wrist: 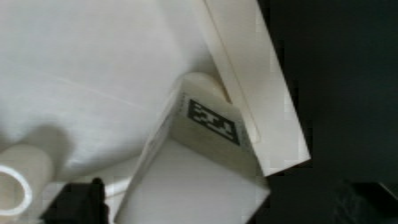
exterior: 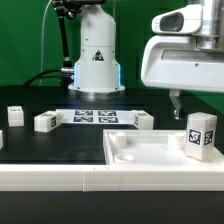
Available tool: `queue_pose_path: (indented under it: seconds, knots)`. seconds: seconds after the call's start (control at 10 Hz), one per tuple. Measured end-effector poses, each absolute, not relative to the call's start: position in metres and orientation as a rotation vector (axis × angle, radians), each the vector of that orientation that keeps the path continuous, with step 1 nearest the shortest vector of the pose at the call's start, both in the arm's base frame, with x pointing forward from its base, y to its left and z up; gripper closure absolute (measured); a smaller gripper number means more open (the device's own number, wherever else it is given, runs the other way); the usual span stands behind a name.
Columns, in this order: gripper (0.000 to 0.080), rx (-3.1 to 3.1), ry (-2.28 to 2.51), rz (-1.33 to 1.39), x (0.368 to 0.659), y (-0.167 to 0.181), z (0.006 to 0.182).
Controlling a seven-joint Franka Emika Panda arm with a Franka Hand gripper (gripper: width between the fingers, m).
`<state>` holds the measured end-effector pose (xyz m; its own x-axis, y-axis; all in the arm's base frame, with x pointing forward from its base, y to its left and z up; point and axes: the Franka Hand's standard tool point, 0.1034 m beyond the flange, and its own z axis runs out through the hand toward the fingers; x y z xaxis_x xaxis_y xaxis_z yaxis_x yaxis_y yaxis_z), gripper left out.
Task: Assemble one leg
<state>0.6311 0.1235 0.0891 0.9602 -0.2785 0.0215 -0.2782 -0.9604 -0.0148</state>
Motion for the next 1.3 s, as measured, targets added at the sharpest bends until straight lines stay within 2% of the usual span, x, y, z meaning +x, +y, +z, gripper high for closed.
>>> queue_pose_path:
  seconds: [0.7,1.0,1.1,1.2,1.3]
  knots:
    - [0.0151,-3.137,-0.371,-0.060,0.6319,0.1172,0.0866]
    - [0.0180,-3.135,-0.388,-0.062,0.6317,0.1150,0.0857]
    - [0.0364,-3.135,-0.388,-0.062,0.6317,0.1149,0.0857]
    - [0.0364,-3.135,-0.388,-0.063,0.6319,0.1150,0.0859]
    - [0.0510,-3.136,-0.368,-0.065,0.6322,0.1152,0.0861]
